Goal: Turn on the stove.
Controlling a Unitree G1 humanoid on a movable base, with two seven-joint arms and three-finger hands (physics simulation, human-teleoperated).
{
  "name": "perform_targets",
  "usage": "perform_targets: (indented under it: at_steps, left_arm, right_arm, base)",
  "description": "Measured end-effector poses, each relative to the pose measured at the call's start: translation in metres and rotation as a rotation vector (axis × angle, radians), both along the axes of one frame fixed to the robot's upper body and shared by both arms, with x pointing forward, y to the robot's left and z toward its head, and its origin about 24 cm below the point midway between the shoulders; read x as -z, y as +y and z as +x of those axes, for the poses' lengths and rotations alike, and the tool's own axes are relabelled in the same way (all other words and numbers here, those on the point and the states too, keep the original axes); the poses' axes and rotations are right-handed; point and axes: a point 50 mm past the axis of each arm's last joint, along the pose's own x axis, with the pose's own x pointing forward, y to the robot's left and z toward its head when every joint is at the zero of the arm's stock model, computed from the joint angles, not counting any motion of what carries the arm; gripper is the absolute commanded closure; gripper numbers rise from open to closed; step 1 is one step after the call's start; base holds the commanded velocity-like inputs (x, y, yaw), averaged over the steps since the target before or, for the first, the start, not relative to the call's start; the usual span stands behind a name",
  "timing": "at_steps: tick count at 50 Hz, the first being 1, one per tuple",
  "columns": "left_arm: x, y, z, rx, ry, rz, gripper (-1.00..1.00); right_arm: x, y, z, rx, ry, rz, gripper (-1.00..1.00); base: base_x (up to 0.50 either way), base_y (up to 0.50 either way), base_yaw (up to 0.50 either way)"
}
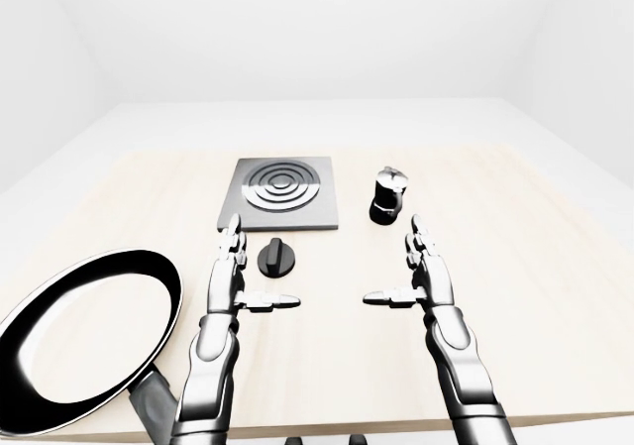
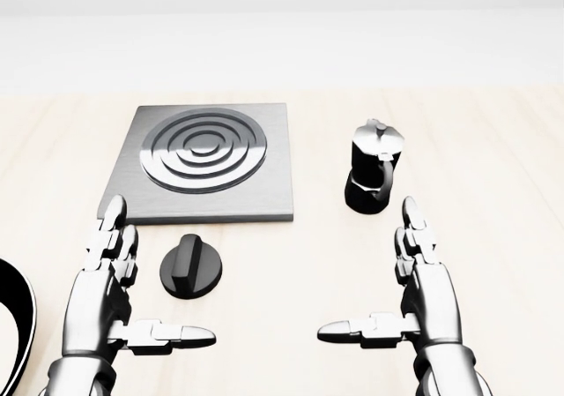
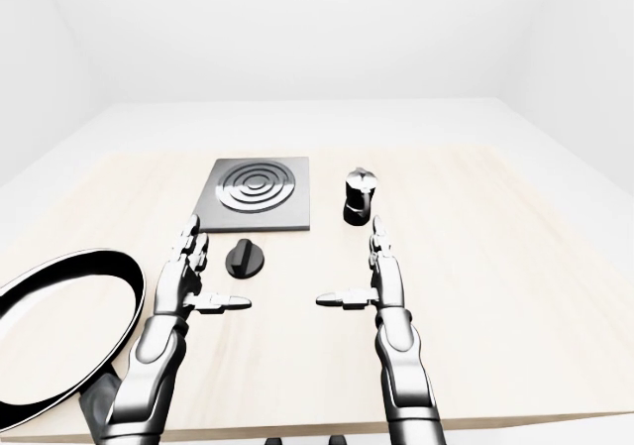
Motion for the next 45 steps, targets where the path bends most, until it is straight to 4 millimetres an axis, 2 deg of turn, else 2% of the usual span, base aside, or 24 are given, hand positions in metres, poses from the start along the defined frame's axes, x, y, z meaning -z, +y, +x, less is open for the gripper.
perform_targets:
  at_steps: [12, 23, 45]
  left_arm:
    - [0.001, 0.001, 0.003, -0.002, 0.007, 0.003, -1.00]
    - [0.006, 0.006, 0.018, -0.013, 0.031, 0.008, -1.00]
    - [0.028, 0.004, 0.035, 0.021, 0.117, 0.059, -1.00]
  right_arm:
    - [0.001, 0.000, 0.000, -0.004, 0.006, -0.001, -1.00]
    - [0.002, 0.000, 0.000, -0.006, 0.010, 0.001, -1.00]
    - [0.003, 0.000, 0.001, -0.009, 0.018, 0.006, -1.00]
  base:
    - [0.00, 0.00, 0.00]
    - [0.00, 0.00, 0.00]
    - [0.00, 0.00, 0.00]
